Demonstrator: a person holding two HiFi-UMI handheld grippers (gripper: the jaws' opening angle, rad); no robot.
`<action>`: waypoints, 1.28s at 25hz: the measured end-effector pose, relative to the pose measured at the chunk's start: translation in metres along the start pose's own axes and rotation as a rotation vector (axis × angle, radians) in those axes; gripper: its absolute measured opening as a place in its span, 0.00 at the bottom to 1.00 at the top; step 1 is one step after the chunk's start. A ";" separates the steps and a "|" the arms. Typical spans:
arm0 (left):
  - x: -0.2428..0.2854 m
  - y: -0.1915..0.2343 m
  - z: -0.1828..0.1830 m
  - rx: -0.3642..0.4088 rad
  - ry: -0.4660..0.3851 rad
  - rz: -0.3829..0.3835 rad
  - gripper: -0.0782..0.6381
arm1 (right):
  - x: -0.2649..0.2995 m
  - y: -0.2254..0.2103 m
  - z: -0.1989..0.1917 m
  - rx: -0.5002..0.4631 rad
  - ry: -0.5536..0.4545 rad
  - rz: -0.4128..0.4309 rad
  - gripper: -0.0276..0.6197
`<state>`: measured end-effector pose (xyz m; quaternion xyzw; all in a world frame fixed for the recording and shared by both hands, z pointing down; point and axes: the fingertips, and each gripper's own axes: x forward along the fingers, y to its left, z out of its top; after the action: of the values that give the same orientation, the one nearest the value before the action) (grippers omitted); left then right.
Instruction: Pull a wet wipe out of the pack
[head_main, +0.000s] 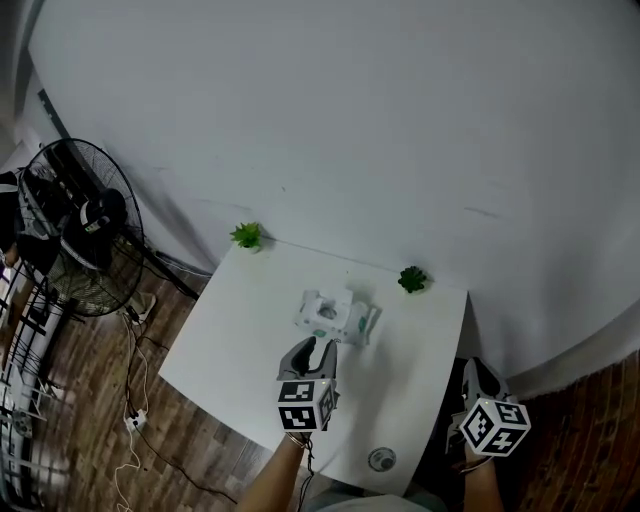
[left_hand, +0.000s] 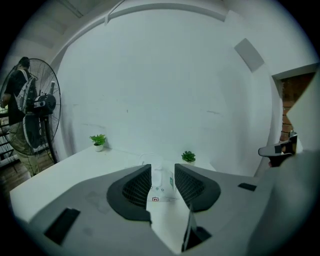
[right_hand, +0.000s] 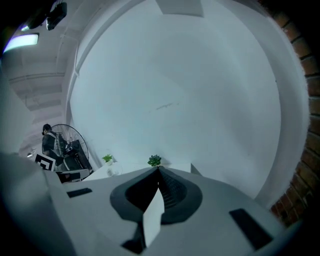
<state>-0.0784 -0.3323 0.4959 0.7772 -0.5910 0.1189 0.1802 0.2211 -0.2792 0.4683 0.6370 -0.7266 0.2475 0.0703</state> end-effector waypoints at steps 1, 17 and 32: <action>0.003 0.000 -0.001 0.007 0.006 0.000 0.31 | 0.002 -0.002 -0.001 -0.002 0.006 0.001 0.04; 0.072 0.004 -0.020 0.157 0.220 -0.084 0.31 | 0.034 -0.038 -0.035 0.058 0.093 -0.041 0.04; 0.114 0.027 -0.036 0.205 0.315 -0.064 0.31 | 0.063 -0.039 -0.079 0.086 0.190 -0.025 0.04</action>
<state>-0.0725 -0.4235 0.5777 0.7816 -0.5153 0.2928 0.1942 0.2310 -0.3026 0.5735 0.6221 -0.6974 0.3367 0.1147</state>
